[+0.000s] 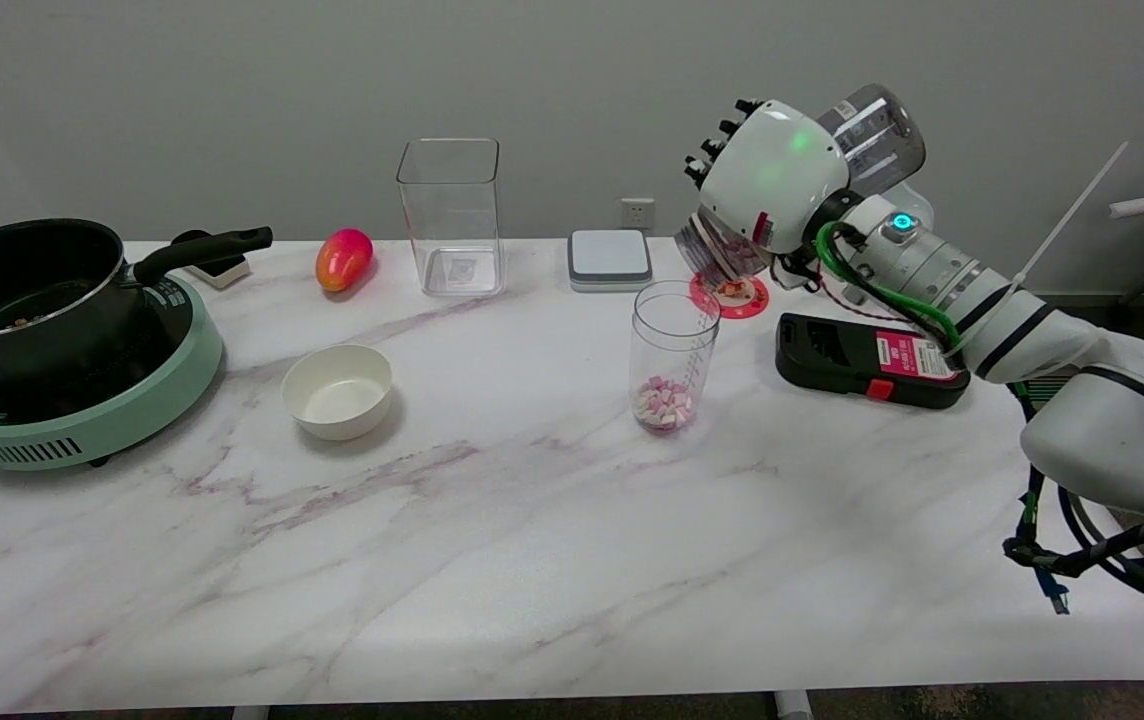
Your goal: Pour the contents of the bottle into the measuring cup.
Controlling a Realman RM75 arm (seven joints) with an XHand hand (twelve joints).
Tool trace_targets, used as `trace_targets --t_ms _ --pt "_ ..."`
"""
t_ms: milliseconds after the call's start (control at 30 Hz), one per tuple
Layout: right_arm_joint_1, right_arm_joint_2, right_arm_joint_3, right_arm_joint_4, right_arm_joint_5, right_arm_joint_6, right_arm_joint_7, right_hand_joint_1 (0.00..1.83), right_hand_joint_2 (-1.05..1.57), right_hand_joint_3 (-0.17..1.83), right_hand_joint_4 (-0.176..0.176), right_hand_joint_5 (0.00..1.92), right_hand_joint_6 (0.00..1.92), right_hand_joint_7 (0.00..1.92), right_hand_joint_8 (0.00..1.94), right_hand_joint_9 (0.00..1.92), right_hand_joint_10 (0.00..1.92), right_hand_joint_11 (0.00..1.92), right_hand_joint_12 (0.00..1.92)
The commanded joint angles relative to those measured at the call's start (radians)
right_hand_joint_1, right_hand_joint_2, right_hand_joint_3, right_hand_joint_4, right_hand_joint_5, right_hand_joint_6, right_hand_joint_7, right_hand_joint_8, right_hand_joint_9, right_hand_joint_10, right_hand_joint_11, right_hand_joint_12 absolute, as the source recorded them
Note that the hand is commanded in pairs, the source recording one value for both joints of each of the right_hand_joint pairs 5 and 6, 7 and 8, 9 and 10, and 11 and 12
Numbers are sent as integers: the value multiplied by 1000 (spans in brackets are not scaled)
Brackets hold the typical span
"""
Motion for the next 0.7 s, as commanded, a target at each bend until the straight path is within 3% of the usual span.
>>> trace_targets --t_ms 33,700 --pt "-7 -2 -2 -3 -59 -4 -2 1324 1156 487 0 1675 1675 1623 1623 1473 1473 1259 1259" --pt "-9 -19 -35 1 -131 43 -12 1305 1207 443 0 1698 1698 1637 1637 1475 1475 1262 1262"
